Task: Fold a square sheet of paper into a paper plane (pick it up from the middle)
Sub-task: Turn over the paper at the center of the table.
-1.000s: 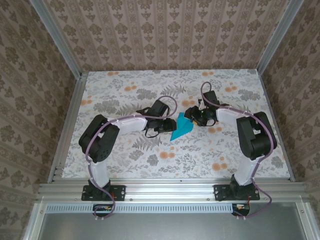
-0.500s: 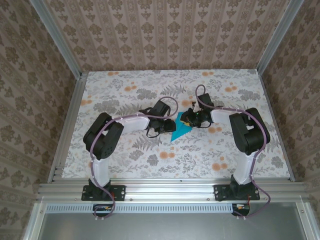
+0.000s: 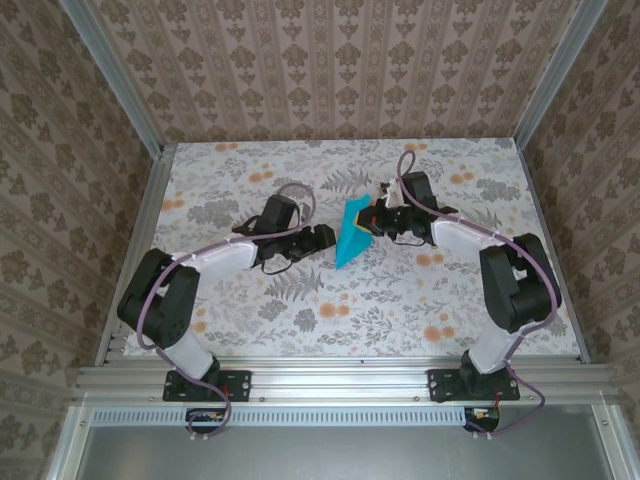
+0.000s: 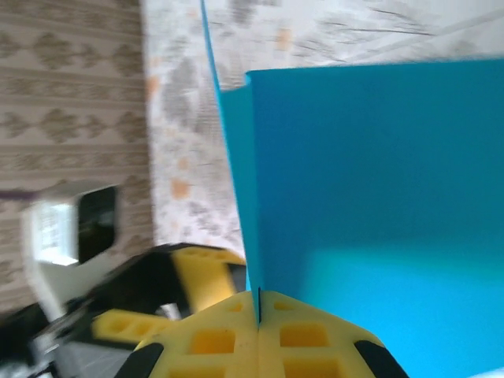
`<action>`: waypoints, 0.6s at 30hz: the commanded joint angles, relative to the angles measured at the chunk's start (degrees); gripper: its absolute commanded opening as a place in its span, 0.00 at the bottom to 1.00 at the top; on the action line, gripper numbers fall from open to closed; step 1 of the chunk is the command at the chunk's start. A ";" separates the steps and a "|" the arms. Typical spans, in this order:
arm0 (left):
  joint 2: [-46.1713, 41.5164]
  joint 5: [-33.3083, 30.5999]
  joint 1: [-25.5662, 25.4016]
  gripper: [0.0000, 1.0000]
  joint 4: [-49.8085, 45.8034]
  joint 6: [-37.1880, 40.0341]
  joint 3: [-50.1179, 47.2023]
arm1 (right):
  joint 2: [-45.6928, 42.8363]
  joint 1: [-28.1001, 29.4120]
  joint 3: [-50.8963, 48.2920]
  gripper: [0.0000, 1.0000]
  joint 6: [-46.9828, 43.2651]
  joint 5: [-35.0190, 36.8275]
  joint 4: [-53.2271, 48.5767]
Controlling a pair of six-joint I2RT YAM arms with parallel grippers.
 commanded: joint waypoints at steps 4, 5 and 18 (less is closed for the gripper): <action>-4.38 15.28 2.38 0.91 16.28 -7.09 -3.83 | -3.73 0.32 0.17 0.06 9.59 -11.85 12.50; -4.79 16.10 2.51 0.92 18.48 -8.07 -4.00 | -4.04 0.30 0.16 0.07 11.36 -12.81 14.49; -11.21 17.71 2.65 0.81 30.32 -13.59 -7.66 | -3.97 0.23 -0.71 0.08 17.02 -15.02 21.32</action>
